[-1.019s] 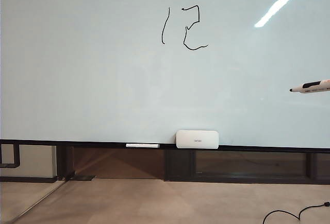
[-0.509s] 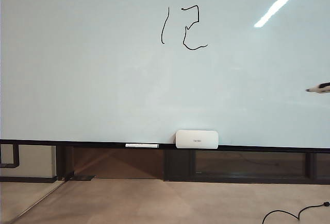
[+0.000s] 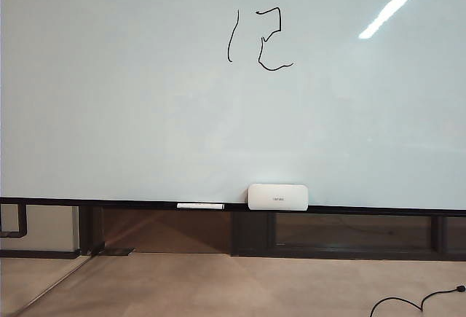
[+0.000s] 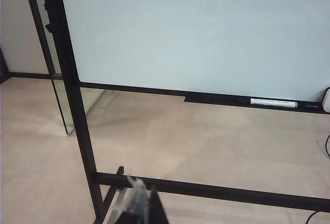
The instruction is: Reach to the right to find the marker pen, pick it up, and write the number 12 on the whiteboard.
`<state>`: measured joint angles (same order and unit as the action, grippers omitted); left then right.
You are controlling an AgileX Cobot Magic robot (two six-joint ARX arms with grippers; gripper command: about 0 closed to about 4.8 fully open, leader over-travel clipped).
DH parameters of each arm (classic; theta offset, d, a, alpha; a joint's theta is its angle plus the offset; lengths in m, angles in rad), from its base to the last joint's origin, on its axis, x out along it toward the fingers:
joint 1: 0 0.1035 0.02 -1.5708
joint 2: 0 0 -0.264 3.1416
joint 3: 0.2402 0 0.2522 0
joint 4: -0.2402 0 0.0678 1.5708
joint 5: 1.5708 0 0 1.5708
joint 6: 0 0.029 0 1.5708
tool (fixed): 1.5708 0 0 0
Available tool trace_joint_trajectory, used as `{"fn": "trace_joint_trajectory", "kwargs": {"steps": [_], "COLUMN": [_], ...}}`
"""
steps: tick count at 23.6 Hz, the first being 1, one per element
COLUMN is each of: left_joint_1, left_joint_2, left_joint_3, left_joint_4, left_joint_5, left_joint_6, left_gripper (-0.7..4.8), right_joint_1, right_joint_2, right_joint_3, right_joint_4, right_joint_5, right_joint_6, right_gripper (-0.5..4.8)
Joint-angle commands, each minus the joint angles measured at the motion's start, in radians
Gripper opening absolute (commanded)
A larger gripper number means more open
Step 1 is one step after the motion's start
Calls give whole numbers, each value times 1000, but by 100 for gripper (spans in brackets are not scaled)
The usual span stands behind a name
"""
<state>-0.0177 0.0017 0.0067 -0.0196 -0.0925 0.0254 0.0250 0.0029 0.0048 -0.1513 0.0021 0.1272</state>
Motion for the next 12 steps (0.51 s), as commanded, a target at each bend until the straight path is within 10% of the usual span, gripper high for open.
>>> {"fn": "trace_joint_trajectory", "kwargs": {"steps": [1,12], "left_joint_1": [0,0], "left_joint_2": [0,0], "left_joint_3": [2,2], "left_joint_4": [6,6], "left_joint_5": [3,3], "left_joint_6": [1,1], "left_gripper": [-5,-5], "right_joint_1": [-13,-93], "right_joint_2": [1,1], "right_joint_3": [5,5], "right_joint_4": [14,14], "right_joint_5": [-1,-1], "right_joint_6": [3,3], "right_gripper": [-1,-1]}}
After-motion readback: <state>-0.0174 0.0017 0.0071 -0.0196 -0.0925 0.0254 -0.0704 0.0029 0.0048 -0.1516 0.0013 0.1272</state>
